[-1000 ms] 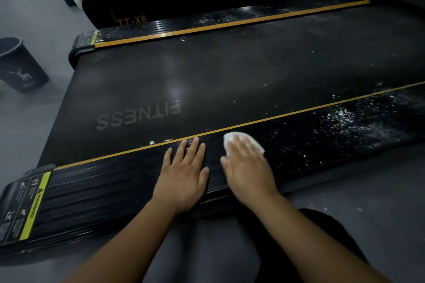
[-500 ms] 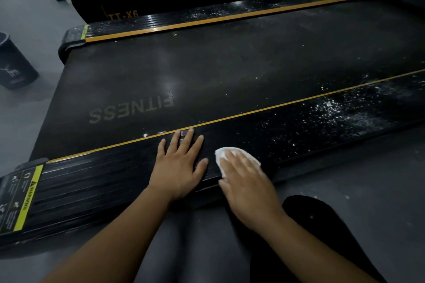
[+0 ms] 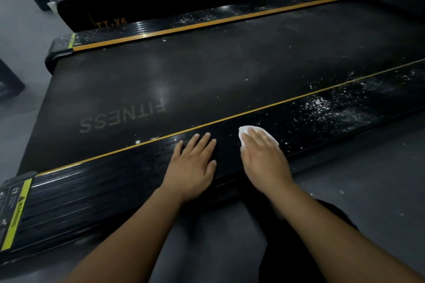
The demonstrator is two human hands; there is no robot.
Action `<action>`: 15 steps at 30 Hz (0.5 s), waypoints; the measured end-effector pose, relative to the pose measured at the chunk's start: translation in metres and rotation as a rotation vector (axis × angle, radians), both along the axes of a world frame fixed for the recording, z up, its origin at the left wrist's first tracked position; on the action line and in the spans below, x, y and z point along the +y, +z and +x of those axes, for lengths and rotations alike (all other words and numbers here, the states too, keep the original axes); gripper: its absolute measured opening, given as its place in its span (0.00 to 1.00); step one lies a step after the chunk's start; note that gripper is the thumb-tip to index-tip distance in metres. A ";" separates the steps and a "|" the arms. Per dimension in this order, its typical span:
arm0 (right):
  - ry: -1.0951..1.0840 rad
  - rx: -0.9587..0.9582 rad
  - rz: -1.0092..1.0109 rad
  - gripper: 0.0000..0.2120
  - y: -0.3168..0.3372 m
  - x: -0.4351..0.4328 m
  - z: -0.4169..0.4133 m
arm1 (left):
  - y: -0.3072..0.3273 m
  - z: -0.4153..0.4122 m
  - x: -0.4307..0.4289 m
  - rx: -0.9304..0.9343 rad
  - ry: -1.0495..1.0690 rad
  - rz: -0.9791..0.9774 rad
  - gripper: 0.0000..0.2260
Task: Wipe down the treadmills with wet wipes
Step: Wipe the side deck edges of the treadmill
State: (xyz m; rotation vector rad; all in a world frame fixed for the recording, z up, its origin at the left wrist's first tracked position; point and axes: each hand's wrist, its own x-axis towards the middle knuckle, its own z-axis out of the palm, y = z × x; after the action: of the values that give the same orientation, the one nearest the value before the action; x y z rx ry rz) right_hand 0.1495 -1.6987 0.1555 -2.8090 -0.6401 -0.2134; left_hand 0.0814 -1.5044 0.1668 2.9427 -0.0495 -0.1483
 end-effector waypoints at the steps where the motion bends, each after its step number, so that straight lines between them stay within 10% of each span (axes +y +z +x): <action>1: -0.033 -0.009 0.014 0.26 0.001 0.009 0.004 | 0.000 0.003 0.002 -0.003 -0.016 -0.003 0.38; 15: 0.052 0.053 0.016 0.28 -0.002 0.037 -0.022 | -0.004 0.009 0.012 -0.043 -0.074 0.006 0.35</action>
State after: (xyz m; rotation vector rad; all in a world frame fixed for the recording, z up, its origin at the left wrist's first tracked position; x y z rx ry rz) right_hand 0.1276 -1.6614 0.1539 -2.7685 -0.6954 -0.1334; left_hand 0.0903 -1.4925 0.1631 2.9508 -0.1644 -0.0962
